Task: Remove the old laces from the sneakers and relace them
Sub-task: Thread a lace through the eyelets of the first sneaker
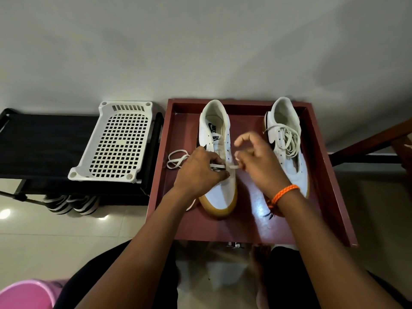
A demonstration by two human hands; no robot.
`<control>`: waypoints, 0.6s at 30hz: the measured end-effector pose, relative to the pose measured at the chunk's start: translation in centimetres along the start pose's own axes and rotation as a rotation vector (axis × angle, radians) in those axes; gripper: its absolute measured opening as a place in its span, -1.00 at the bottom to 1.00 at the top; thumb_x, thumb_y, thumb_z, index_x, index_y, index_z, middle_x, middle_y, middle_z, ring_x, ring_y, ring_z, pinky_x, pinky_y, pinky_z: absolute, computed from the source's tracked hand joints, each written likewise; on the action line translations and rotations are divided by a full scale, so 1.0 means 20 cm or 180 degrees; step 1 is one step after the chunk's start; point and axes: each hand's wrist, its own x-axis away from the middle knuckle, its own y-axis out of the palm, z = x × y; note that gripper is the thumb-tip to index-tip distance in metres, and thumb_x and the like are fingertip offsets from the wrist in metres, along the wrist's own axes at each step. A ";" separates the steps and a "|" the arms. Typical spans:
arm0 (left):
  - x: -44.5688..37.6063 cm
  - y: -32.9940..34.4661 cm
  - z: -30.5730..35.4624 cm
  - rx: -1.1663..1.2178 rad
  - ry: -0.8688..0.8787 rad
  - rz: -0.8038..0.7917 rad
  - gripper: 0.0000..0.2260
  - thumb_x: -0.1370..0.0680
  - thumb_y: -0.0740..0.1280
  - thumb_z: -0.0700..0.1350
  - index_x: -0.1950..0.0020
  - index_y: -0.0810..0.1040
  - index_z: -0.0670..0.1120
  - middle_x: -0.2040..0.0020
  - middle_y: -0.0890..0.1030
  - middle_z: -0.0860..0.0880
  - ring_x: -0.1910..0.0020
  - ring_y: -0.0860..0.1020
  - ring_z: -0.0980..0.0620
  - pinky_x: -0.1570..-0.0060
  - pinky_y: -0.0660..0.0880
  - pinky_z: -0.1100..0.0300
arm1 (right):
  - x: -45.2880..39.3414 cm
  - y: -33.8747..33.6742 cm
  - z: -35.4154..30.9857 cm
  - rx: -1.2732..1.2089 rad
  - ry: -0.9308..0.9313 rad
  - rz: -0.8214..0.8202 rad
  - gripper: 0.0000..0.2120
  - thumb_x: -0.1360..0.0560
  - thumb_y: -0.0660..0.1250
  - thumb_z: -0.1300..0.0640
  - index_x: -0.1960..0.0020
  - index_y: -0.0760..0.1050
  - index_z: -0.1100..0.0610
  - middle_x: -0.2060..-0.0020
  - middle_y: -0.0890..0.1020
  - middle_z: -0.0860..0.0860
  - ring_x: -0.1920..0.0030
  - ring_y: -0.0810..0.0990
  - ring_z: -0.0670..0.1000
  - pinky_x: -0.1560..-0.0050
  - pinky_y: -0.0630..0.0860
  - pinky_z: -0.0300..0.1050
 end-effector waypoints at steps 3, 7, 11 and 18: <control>0.00 0.00 0.00 0.0061 0.0021 0.0023 -0.85 -0.49 0.60 0.00 0.06 0.74 -0.05 0.18 0.52 0.20 0.17 0.56 0.16 0.03 0.62 -0.05 | 0.01 0.05 0.11 0.1837 0.0126 -0.0211 -0.82 -0.67 0.26 -0.08 0.06 0.45 -0.03 0.27 0.58 -0.04 0.23 0.57 0.06 0.26 0.39 -0.02; 0.00 0.01 -0.01 0.0018 0.0040 0.0054 -0.86 -0.49 0.58 0.05 0.10 0.73 0.02 0.11 0.53 0.14 0.12 0.59 0.10 0.04 0.62 -0.03 | -0.01 0.05 0.10 0.1512 -0.0155 -0.0298 -0.76 -0.68 0.29 0.03 0.15 0.52 0.05 0.30 0.59 -0.06 0.26 0.56 -0.02 0.23 0.44 -0.02; 0.00 0.01 -0.01 -0.0077 0.0015 -0.0023 -0.89 -0.47 0.60 0.03 0.11 0.72 0.07 0.09 0.48 0.18 0.09 0.59 0.05 0.02 0.61 0.01 | 0.00 0.03 0.01 -0.0208 -0.0119 -0.0286 -0.73 -0.71 0.29 0.16 0.15 0.54 0.21 0.39 0.43 -0.16 0.38 0.34 -0.18 0.29 0.32 -0.19; -0.01 0.01 -0.02 -0.0124 -0.0030 -0.0041 -0.84 -0.47 0.61 0.03 0.05 0.73 0.01 0.05 0.46 0.15 0.07 0.55 0.07 0.01 0.58 0.06 | 0.00 -0.07 -0.11 -0.2300 0.0092 0.0120 -0.83 -0.63 0.36 0.23 0.13 0.51 0.11 0.38 0.39 -0.01 0.41 0.33 -0.12 0.37 0.23 -0.24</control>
